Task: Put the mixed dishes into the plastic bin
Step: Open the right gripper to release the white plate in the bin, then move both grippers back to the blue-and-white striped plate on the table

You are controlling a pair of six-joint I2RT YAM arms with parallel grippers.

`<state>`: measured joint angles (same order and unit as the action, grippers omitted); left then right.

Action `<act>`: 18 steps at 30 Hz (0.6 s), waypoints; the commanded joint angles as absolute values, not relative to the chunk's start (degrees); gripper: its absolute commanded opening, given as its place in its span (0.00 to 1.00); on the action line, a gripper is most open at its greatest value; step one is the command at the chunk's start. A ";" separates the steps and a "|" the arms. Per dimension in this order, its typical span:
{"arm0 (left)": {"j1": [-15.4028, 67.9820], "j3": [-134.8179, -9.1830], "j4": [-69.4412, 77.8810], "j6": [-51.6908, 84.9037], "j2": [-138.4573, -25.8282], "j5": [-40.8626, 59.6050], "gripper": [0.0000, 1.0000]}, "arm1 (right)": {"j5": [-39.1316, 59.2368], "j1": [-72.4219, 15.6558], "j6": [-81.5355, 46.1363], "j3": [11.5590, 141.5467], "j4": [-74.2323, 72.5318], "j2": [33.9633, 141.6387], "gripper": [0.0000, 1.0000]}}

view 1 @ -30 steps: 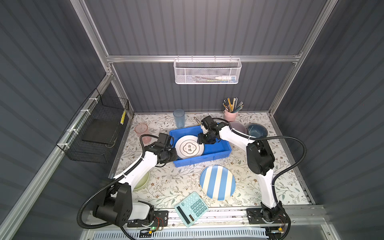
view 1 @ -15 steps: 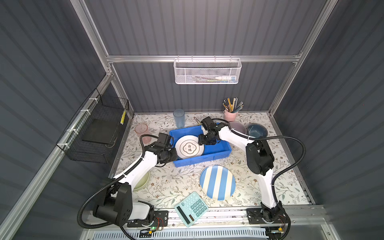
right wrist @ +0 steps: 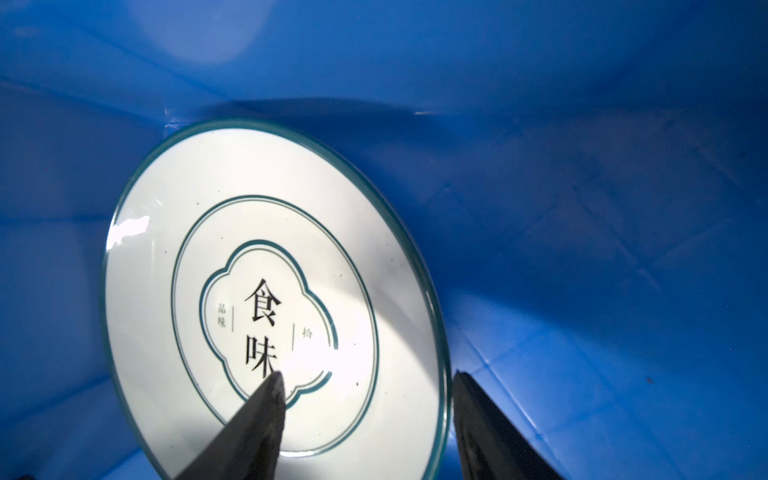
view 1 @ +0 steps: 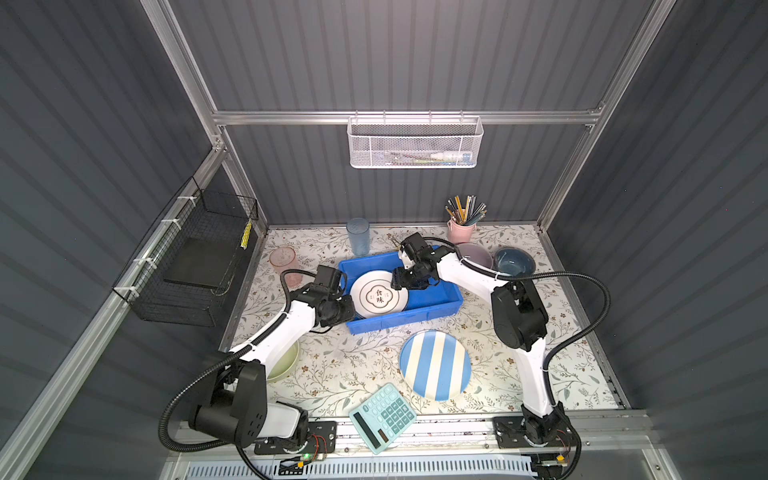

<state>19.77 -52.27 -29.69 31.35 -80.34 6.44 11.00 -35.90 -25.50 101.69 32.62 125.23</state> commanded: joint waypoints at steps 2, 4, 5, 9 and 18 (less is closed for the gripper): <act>19.86 -54.36 -27.62 31.83 -81.73 9.10 0.29 | 12.40 -36.22 -26.07 101.27 31.25 126.41 0.65; 19.86 -54.92 -27.71 31.75 -82.03 9.21 0.29 | 12.05 -36.21 -26.19 101.24 31.14 126.22 0.65; 19.85 -55.22 -27.78 31.66 -82.14 9.30 0.29 | 11.76 -36.21 -26.19 101.13 31.20 126.01 0.65; 19.86 -56.34 -29.21 30.84 -81.87 8.96 0.31 | 8.40 -35.98 -26.03 101.04 33.04 124.71 0.65; 19.86 -60.76 -38.75 26.37 -77.49 4.03 0.61 | 5.27 -34.48 -23.31 96.48 36.46 113.77 0.69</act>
<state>19.77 -57.78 -33.47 29.12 -79.90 5.61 7.05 -34.98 -24.99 97.56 34.61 119.72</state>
